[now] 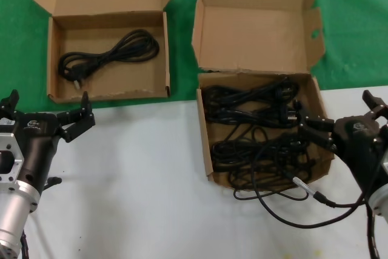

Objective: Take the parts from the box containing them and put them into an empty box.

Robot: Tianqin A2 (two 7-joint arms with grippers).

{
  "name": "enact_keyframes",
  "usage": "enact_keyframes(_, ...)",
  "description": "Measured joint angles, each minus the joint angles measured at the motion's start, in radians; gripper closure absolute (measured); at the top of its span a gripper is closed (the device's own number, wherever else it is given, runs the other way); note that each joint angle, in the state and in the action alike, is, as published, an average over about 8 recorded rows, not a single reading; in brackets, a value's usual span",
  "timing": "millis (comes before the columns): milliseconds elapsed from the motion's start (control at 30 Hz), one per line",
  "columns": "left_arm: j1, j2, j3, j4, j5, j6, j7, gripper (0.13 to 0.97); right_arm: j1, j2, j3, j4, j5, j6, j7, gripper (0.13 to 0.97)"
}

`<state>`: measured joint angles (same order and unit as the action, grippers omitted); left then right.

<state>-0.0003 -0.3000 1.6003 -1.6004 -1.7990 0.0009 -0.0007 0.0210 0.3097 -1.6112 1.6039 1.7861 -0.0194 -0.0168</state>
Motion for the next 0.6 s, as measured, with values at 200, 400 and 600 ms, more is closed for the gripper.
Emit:
enact_keyframes(200,0.000,0.000,0.000,0.000,0.000,0.000,0.000,0.132,0.000,0.000,0.000,0.000,0.000,0.000,0.000,0.129)
enact_keyframes(400,0.000,0.000,0.000,0.000,0.000,0.000,0.000,0.132,0.000,0.000,0.000,0.000,0.000,0.000,0.000,0.129)
enact_keyframes(600,0.000,0.000,0.000,0.000,0.000,0.000,0.000,0.132,0.000,0.000,0.000,0.000,0.000,0.000,0.000,0.129)
